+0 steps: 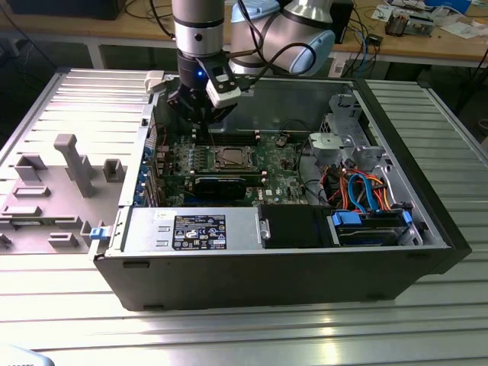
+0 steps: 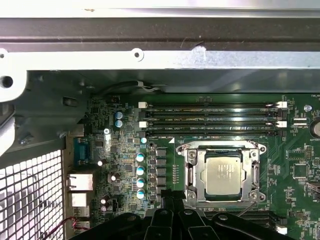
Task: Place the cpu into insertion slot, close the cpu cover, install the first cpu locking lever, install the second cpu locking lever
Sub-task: 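Install the first cpu locking lever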
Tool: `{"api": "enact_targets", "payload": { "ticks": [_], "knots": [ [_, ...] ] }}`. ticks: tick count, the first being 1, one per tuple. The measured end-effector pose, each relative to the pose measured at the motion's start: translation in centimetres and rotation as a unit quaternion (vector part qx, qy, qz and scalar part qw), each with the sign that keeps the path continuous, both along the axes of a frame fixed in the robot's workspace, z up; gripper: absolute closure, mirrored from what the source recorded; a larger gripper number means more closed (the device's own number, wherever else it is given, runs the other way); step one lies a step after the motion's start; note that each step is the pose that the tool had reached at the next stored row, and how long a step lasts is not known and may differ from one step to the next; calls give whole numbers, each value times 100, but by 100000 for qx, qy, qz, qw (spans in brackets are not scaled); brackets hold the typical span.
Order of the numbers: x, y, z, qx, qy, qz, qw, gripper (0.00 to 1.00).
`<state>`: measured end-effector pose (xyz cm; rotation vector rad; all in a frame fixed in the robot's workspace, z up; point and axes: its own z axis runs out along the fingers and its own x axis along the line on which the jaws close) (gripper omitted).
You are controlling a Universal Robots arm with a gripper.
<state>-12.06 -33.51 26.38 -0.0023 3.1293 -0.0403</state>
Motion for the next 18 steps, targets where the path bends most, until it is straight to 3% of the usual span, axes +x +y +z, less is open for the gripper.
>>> {"api": "enact_targets", "payload": {
  "ticks": [18],
  "knots": [
    [-77,5,-3,-1,1,1,100000,89]
  ]
}}
